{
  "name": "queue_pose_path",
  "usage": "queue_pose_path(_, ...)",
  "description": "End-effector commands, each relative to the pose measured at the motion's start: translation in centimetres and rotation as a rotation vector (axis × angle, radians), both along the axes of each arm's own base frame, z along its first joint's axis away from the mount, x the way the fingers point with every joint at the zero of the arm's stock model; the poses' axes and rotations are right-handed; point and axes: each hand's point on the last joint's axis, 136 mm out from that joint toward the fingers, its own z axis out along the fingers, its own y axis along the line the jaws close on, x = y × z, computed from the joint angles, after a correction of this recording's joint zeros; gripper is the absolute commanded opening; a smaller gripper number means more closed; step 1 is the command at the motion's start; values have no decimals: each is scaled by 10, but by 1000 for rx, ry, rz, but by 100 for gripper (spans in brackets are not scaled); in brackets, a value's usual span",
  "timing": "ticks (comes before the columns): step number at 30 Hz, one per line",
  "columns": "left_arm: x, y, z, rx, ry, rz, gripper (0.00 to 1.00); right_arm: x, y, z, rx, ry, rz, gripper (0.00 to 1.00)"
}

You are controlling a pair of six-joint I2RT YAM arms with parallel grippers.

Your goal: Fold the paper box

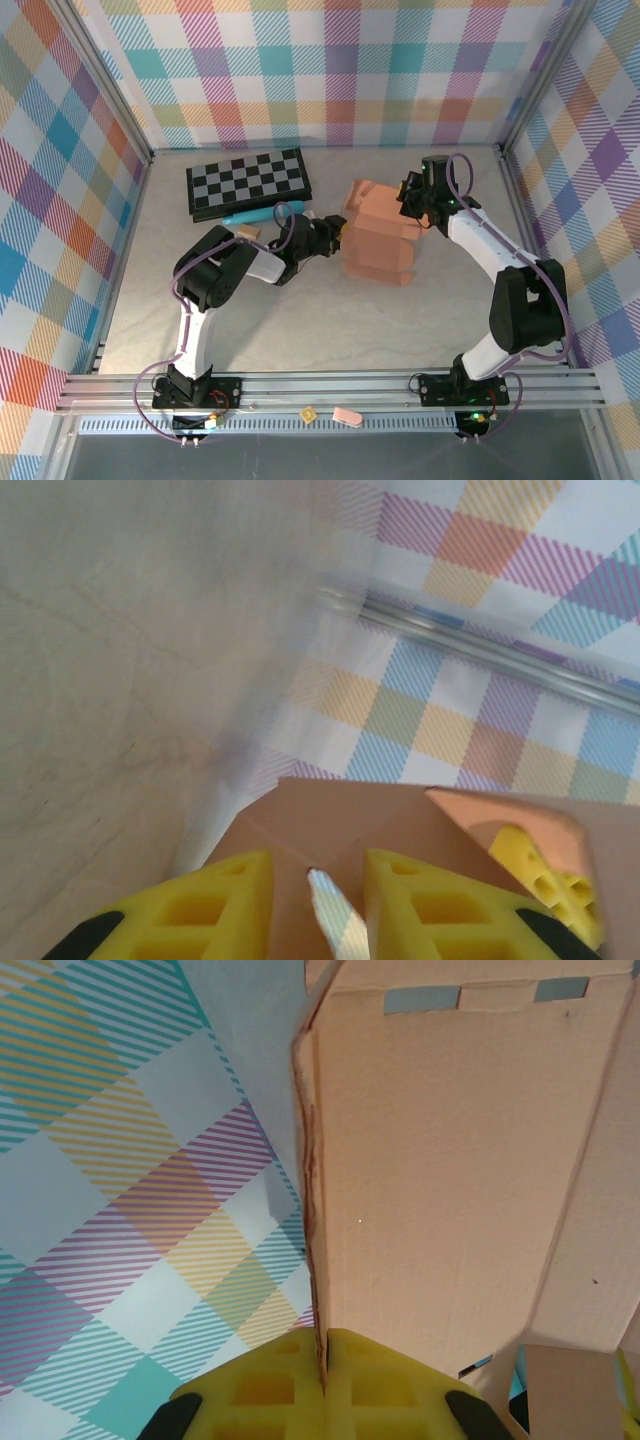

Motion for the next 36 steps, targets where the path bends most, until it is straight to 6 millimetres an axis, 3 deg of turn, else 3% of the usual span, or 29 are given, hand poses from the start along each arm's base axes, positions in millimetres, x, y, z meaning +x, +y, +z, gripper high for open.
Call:
queue_pose_path(1,-5,-7,37,-25,-116,-31,31,8,5,11,34,-34,14,0)
queue_pose_path(9,-11,-16,32,99,-136,-119,36,2,8,9,28,-35,43,0)
queue_pose_path(15,-18,-11,21,202,-118,-155,35,-3,16,9,-17,-70,113,0)
queue_pose_path(20,-41,17,11,331,-48,-183,41,2,33,16,-122,-207,254,0)
queue_pose_path(25,-81,51,5,469,6,-244,46,6,59,15,-145,-296,345,0)
queue_pose_path(30,-113,93,17,653,27,-272,46,9,86,14,-161,-370,434,0)
queue_pose_path(33,-124,114,26,755,52,-280,45,11,104,12,-155,-418,499,0)
queue_pose_path(36,-121,137,30,783,60,-231,42,10,120,11,-159,-487,576,0)
